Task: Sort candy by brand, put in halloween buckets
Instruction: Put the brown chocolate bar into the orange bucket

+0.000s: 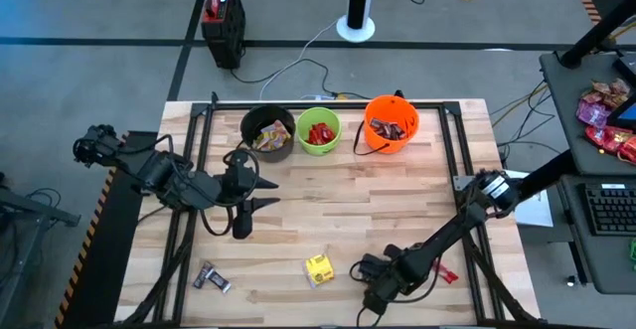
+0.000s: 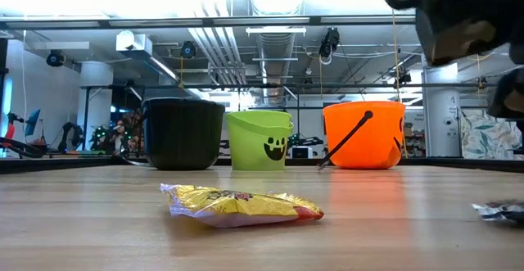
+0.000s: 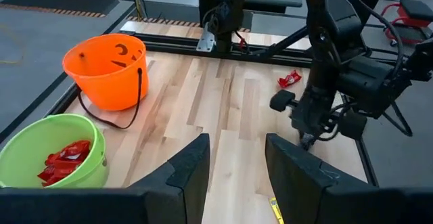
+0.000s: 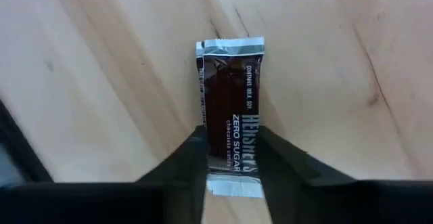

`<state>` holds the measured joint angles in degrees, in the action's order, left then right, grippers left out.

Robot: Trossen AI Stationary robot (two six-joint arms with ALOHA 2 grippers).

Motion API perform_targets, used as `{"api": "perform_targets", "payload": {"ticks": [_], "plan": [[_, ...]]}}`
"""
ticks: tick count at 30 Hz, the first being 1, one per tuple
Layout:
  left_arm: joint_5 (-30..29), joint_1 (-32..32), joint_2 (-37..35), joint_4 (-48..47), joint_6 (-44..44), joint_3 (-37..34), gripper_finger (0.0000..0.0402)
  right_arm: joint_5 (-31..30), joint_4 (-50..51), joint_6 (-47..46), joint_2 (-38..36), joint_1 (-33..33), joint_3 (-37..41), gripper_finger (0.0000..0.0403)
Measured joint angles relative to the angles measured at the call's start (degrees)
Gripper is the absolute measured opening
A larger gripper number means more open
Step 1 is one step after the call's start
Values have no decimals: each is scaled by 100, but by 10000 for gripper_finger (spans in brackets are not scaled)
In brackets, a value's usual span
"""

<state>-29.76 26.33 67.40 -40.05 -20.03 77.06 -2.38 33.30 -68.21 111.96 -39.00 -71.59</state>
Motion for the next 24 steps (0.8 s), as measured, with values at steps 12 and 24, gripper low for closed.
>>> {"api": "perform_targets", "payload": {"ticks": [12,24], "plan": [[-273,0,0,-35,0,0,127,-245,16,620,-494,491,-17,17],[-273,0,2,-94,-124,-7,127,-2053,1149,1084,-2613,2255,-480,16]]}}
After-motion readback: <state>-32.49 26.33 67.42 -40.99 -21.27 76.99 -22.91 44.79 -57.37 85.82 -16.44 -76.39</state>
